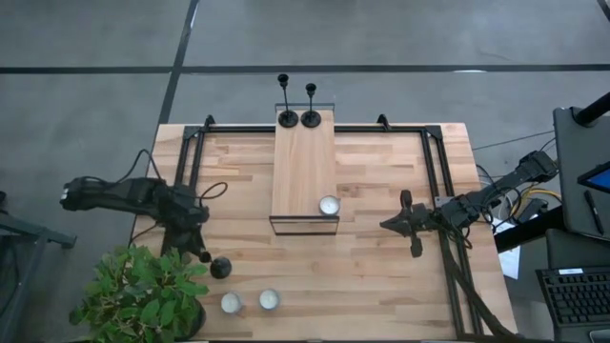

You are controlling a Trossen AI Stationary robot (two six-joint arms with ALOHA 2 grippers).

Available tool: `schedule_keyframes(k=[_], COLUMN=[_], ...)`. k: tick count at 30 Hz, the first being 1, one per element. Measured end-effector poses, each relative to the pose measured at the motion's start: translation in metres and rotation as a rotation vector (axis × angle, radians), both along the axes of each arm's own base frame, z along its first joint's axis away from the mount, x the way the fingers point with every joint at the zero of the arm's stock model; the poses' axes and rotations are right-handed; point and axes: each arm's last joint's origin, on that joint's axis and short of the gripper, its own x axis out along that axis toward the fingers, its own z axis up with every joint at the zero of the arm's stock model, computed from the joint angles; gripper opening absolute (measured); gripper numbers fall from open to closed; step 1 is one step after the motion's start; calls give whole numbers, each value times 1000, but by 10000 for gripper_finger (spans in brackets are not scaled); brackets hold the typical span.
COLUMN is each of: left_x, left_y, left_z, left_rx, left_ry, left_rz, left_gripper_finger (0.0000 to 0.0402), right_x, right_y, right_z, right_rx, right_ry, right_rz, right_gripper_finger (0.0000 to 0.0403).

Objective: Pick & Place candle stick holders
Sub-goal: Put the black candle holder on the shelf

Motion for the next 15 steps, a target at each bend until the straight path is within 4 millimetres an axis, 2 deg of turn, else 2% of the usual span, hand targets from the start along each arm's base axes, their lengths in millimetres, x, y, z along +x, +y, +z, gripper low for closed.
schedule_keyframes(k=[10,15], left_x=[2,2], left_y=[-1,-1], left_z=[-12,-16], left_rx=[-138,-161], left_ry=[217,248], left_rz=[168,185], left_gripper_finger=[142,142], right_x=[0,0], right_y=[0,0], right_z=[0,0], right_rx=[-4,-4], right_ry=[0,0], right_rz=[0,-1], right_gripper_finger=[8,8])
